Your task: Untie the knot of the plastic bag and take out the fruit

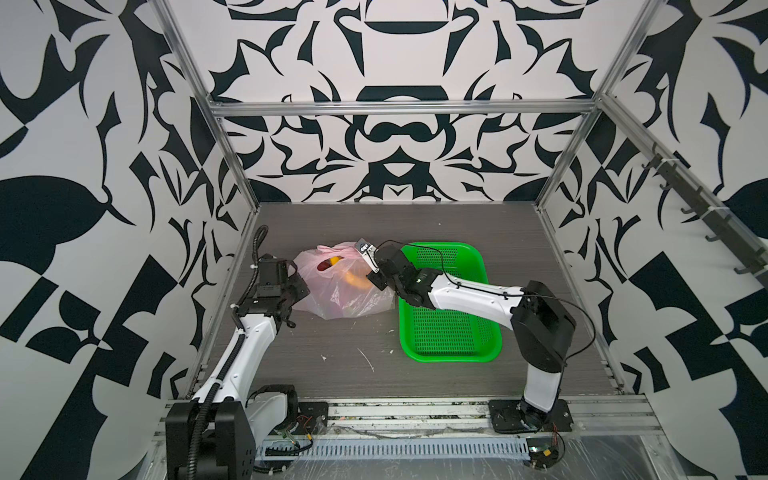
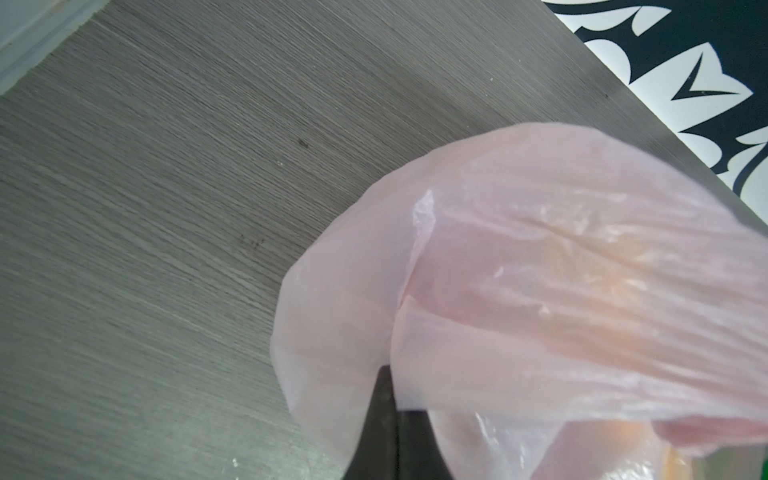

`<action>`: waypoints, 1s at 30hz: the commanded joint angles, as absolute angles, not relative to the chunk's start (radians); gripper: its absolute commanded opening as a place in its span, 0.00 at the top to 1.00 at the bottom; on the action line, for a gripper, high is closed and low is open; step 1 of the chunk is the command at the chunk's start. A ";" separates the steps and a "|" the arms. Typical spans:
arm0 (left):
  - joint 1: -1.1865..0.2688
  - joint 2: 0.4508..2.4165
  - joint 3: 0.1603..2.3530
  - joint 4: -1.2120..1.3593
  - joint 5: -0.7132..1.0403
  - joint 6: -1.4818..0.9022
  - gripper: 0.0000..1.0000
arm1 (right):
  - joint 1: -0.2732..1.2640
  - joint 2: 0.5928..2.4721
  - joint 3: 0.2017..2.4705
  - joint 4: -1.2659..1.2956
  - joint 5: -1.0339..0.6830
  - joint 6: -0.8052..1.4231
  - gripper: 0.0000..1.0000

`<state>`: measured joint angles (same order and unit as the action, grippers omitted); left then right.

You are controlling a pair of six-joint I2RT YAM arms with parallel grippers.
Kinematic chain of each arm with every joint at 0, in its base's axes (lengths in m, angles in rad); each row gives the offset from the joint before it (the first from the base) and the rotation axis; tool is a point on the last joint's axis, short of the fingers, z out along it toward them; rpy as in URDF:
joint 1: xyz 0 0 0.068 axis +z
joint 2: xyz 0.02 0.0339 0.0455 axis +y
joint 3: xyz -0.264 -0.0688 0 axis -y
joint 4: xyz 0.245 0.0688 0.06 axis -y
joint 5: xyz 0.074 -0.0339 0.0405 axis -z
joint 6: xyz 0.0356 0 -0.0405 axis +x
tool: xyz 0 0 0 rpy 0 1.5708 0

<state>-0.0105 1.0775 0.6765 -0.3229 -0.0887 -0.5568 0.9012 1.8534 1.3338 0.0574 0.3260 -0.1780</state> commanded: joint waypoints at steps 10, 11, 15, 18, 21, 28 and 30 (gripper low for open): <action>0.014 1.044 0.655 -0.320 0.039 -0.548 0.78 | 0.855 1.785 1.312 0.041 0.114 -0.081 0.99; 0.014 1.032 0.662 -0.331 0.047 -0.538 0.73 | 0.855 1.784 1.314 0.040 0.106 -0.081 0.99; 0.013 0.995 0.696 -0.384 0.066 -0.514 0.53 | 0.859 1.782 1.318 0.028 0.087 -0.083 1.00; 0.005 0.969 0.729 -0.433 0.060 -0.492 0.41 | 0.864 1.775 1.321 0.023 0.086 -0.087 1.00; -0.031 0.960 0.771 -0.489 0.004 -0.466 0.31 | 0.868 1.768 1.327 0.012 0.084 -0.089 1.00; -0.211 1.049 0.893 -0.586 -0.199 -0.406 0.19 | 0.879 1.752 1.343 -0.006 0.089 -0.091 1.00; -0.250 1.079 0.923 -0.590 -0.238 -0.395 0.17 | 0.880 1.746 1.342 -0.005 0.090 -0.091 1.00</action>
<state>-0.2127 1.0451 0.8833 -0.5247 -0.1352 -0.4305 0.8730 1.8114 1.3060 -0.0059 0.0929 -0.0994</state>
